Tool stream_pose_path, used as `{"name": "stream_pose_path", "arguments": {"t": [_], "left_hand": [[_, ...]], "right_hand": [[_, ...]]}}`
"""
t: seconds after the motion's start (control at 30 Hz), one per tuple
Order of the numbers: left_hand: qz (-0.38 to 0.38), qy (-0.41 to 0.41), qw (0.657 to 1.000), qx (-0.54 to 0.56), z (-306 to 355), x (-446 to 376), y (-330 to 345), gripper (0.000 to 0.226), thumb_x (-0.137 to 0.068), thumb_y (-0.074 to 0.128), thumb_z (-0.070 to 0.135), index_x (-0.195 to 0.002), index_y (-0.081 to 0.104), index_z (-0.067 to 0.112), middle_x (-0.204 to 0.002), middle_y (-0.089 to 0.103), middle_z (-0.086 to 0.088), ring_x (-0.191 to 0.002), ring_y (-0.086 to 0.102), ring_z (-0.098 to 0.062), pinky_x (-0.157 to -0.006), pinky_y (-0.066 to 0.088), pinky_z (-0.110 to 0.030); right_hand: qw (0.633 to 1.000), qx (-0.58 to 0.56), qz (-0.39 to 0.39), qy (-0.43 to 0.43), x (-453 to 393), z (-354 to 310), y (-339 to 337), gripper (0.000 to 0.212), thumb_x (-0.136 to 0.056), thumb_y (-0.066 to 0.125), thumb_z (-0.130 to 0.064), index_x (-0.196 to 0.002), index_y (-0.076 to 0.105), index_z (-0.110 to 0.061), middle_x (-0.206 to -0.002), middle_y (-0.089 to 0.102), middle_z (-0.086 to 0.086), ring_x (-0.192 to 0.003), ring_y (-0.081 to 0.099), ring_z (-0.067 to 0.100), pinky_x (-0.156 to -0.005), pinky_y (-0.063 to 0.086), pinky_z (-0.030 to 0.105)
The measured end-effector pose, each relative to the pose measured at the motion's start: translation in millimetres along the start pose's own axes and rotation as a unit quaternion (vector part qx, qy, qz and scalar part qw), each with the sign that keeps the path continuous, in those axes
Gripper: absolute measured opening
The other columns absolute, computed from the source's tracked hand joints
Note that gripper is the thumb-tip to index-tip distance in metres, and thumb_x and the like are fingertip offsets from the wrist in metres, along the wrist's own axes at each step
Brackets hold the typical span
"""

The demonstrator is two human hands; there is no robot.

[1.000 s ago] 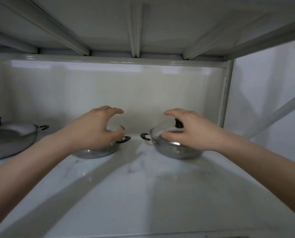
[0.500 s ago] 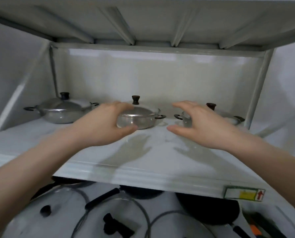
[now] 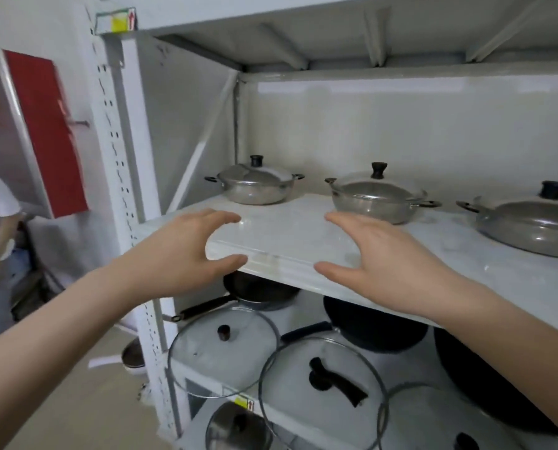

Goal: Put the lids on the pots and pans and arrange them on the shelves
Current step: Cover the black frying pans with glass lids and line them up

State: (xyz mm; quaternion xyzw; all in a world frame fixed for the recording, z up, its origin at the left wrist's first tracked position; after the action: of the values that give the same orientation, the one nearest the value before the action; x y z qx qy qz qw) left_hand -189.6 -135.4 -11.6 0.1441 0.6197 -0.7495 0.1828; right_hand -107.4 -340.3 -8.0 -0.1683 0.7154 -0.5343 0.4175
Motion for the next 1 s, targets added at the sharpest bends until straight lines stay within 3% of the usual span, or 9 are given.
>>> {"name": "stream_pose_path", "arguments": {"t": [0.13, 0.27, 0.37, 0.47, 0.63, 0.8, 1.0], "left_hand": [[-0.027, -0.002, 1.0, 0.003, -53.0, 14.2, 8.4, 0.068, -0.079, 0.053, 0.062, -0.138, 0.038, 0.032, -0.142, 0.044, 0.014, -0.128, 0.043, -0.006, -0.104, 0.033, -0.022], [-0.05, -0.002, 0.998, 0.025, -110.9, 16.7, 21.7, 0.086, -0.061, 0.033, 0.076, -0.136, 0.039, 0.035, -0.139, 0.046, 0.017, -0.126, 0.044, -0.004, -0.102, 0.034, -0.019], [-0.073, 0.003, 0.996, 0.042, -149.6, 15.9, 43.9, 0.084, -0.062, 0.035, 0.075, -0.136, 0.039, 0.036, -0.139, 0.046, 0.018, -0.126, 0.044, -0.003, -0.102, 0.034, -0.018], [-0.099, -0.001, 0.994, 0.049, -182.1, 15.5, 76.7, 0.073, -0.074, 0.048, 0.068, -0.137, 0.038, 0.035, -0.14, 0.044, 0.017, -0.127, 0.044, -0.004, -0.102, 0.034, -0.019], [-0.13, -0.028, 0.99, 0.048, -227.2, 17.2, 146.5, 0.065, -0.085, 0.055, 0.051, -0.141, 0.034, 0.027, -0.146, 0.04, 0.009, -0.134, 0.038, -0.009, -0.106, 0.031, -0.021], [-0.156, -0.07, 0.985, 0.028, -279.9, 17.3, 234.4, 0.065, -0.084, 0.057, 0.049, -0.14, 0.037, 0.022, -0.14, 0.047, 0.003, -0.126, 0.047, -0.016, -0.104, 0.039, -0.028], [-0.173, -0.109, 0.979, -0.007, -340.3, -5.6, 330.5, 0.065, -0.083, 0.057, 0.047, -0.138, 0.038, 0.017, -0.131, 0.052, -0.007, -0.119, 0.049, -0.025, -0.096, 0.044, -0.032]], "right_hand": [[0.999, -0.027, -0.021, 0.007, -19.0, -35.9, 36.1, 0.074, -0.087, 0.052, -0.052, -0.147, 0.019, -0.026, -0.155, 0.023, -0.012, -0.141, 0.02, 0.005, -0.112, 0.019, 0.021], [0.997, -0.064, -0.027, 0.03, -41.3, -66.3, 81.8, 0.071, -0.088, 0.049, -0.053, -0.147, 0.016, -0.032, -0.154, 0.018, -0.019, -0.14, 0.015, -0.002, -0.108, 0.012, 0.013], [0.995, -0.085, -0.033, 0.041, -55.4, -85.3, 121.4, 0.07, -0.088, 0.051, -0.052, -0.147, 0.018, -0.032, -0.153, 0.019, -0.02, -0.139, 0.016, -0.004, -0.105, 0.009, 0.009], [0.992, -0.099, -0.061, 0.052, -64.3, -98.4, 160.8, 0.069, -0.088, 0.05, -0.053, -0.146, 0.019, -0.033, -0.153, 0.02, -0.021, -0.139, 0.018, -0.003, -0.111, 0.018, 0.017], [0.989, -0.1, -0.099, 0.044, -71.5, -105.4, 244.3, 0.065, -0.09, 0.048, -0.05, -0.146, 0.022, -0.028, -0.152, 0.023, -0.017, -0.138, 0.019, -0.002, -0.105, 0.016, 0.01], [0.986, -0.08, -0.134, 0.053, -81.5, -91.5, 346.5, 0.057, -0.089, 0.052, -0.046, -0.137, 0.035, -0.019, -0.144, 0.038, -0.006, -0.133, 0.031, 0.011, -0.108, 0.029, 0.025], [0.982, -0.065, -0.165, 0.062, -103.3, -65.7, 460.7, 0.055, -0.089, 0.051, -0.044, -0.135, 0.036, -0.018, -0.139, 0.041, -0.002, -0.128, 0.036, 0.015, -0.101, 0.038, 0.03]]}}
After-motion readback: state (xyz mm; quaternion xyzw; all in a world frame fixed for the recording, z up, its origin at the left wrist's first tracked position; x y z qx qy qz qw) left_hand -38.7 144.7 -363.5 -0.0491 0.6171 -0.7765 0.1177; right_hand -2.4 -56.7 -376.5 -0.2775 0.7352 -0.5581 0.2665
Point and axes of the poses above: each hand's wrist, its own x-axis away from the middle knuckle, its own y-axis out of the palm, z = x × y, the point moved 4 cm from there along -x, towards the middle knuckle
